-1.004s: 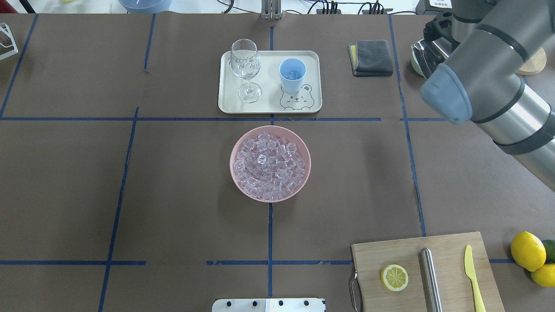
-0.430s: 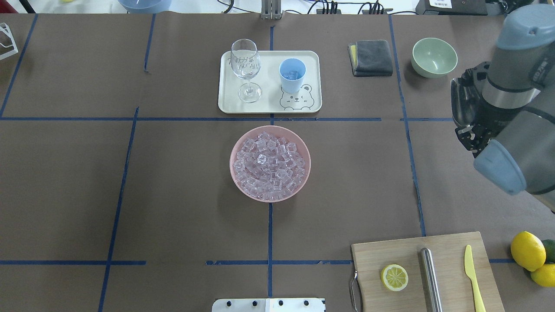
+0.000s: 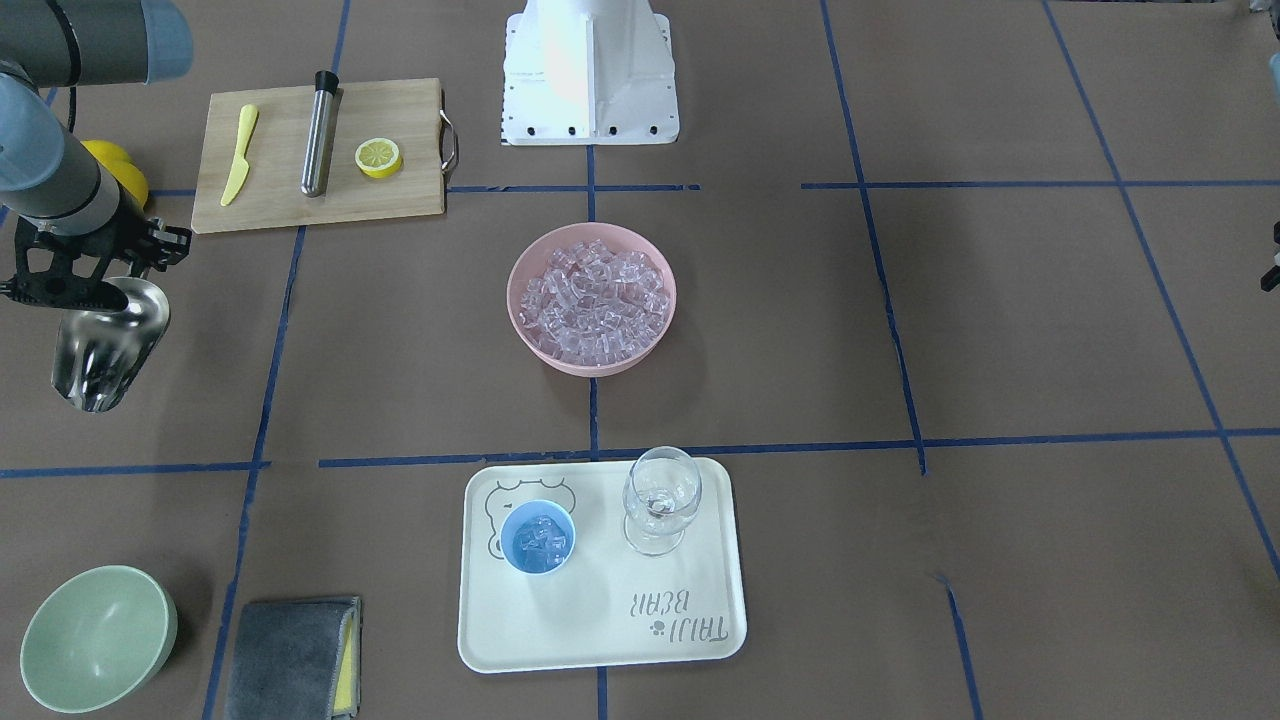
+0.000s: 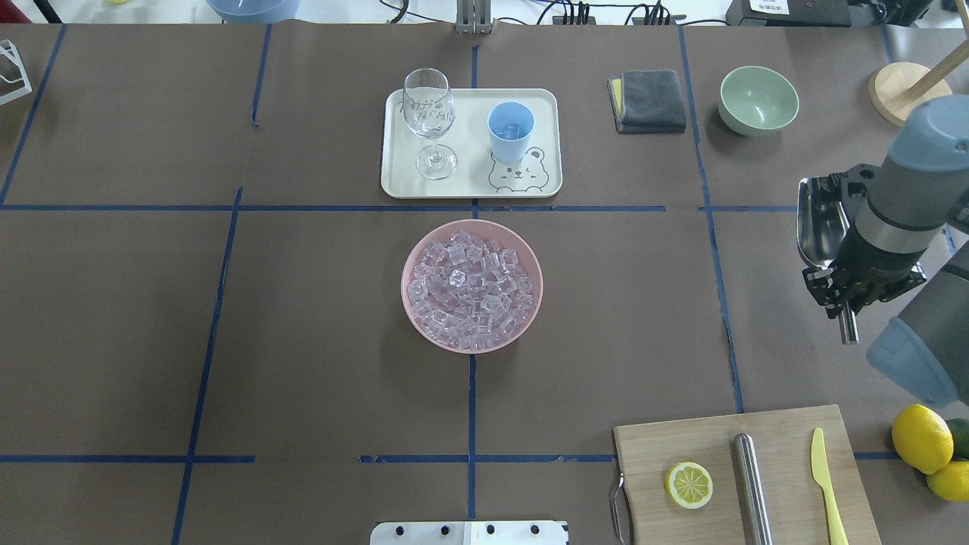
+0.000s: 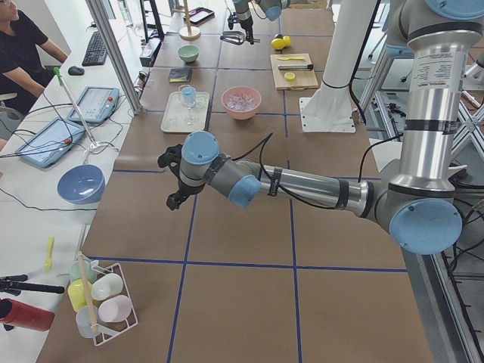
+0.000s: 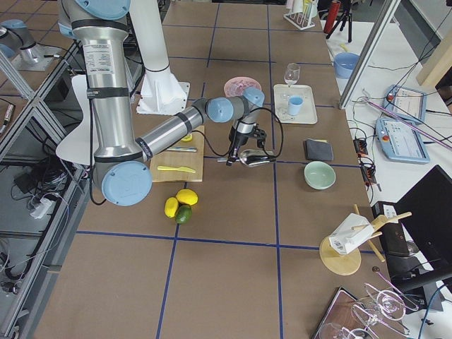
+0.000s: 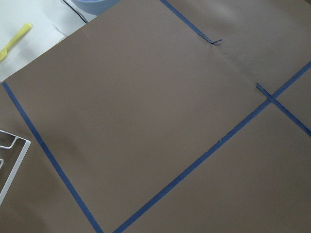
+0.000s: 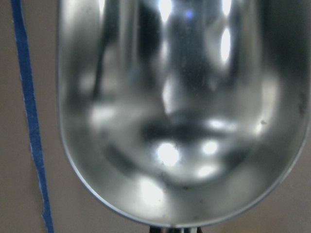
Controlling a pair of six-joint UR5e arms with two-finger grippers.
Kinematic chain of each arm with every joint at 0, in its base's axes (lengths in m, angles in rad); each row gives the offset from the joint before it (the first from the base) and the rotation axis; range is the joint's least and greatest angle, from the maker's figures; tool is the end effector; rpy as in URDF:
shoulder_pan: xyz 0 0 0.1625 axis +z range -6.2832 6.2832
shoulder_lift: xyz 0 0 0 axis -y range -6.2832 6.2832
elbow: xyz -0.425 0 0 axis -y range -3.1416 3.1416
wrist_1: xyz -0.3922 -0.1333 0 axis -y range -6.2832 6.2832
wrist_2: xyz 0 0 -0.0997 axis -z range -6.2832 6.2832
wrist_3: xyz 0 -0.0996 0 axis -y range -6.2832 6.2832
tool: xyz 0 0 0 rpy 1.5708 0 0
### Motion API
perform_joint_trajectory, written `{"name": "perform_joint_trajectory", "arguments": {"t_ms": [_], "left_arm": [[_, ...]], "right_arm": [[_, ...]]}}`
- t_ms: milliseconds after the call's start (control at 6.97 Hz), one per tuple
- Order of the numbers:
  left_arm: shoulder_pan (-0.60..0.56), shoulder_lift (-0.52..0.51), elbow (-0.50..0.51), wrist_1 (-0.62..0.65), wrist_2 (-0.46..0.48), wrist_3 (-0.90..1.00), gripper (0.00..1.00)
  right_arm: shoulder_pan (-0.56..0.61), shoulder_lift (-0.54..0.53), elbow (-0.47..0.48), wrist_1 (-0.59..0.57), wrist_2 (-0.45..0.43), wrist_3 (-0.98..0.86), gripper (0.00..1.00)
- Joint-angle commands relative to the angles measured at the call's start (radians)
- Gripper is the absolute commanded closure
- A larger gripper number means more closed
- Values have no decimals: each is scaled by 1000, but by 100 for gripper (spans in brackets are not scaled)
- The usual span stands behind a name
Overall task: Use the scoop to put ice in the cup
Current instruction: 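Lower the scoop onto the table near its start spot and open the right gripper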
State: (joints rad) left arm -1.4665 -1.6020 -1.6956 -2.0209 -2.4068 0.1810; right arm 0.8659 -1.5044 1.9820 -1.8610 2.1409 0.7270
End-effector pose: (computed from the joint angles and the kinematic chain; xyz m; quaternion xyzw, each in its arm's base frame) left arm -0.0049 -0.5240 0.5244 0.2874 0.3767 0.2439 0.8462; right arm -0.2570 -0.4248 0.4701 -0.1160 -0.2702 -0.0157 0.9557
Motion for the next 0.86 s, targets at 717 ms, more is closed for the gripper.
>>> {"name": "perform_joint_trajectory", "arguments": {"t_ms": [717], "left_arm": [[3, -1, 36, -9, 0, 2, 0]], "right_arm": [[-123, -51, -97, 145, 95, 91, 100]]}}
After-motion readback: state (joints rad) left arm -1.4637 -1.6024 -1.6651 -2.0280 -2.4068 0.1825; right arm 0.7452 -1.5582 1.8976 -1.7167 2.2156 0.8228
